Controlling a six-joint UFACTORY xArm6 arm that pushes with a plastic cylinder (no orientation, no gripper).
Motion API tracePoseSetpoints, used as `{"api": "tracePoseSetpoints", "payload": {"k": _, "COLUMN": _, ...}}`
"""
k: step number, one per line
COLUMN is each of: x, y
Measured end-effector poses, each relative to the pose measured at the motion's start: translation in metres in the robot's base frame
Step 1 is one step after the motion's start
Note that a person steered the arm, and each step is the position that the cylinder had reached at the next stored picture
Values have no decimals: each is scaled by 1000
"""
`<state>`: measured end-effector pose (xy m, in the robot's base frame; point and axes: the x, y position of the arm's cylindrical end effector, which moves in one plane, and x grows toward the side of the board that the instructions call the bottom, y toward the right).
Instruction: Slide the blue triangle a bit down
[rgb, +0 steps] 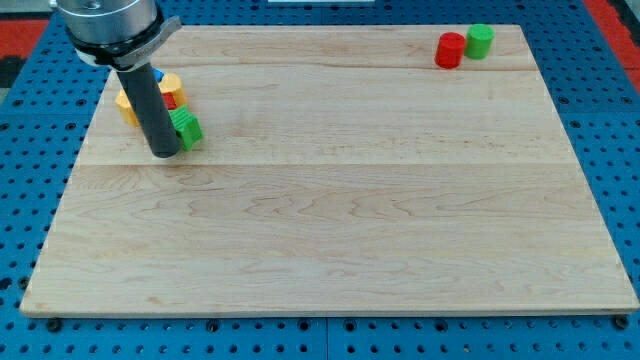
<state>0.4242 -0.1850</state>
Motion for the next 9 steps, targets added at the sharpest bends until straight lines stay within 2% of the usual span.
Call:
{"api": "tracePoseSetpoints", "payload": {"k": 1, "x": -2, "y": 0}}
{"api": "tracePoseSetpoints", "payload": {"k": 3, "x": 24, "y": 109}}
{"api": "tracePoseSetpoints", "payload": {"k": 4, "x": -14, "y": 154}}
{"api": "tracePoseSetpoints", "payload": {"k": 5, "x": -64, "y": 161}}
{"api": "tracePoseSetpoints", "payload": {"k": 7, "x": -145, "y": 124}}
{"api": "tracePoseSetpoints", "payload": {"k": 9, "x": -185, "y": 56}}
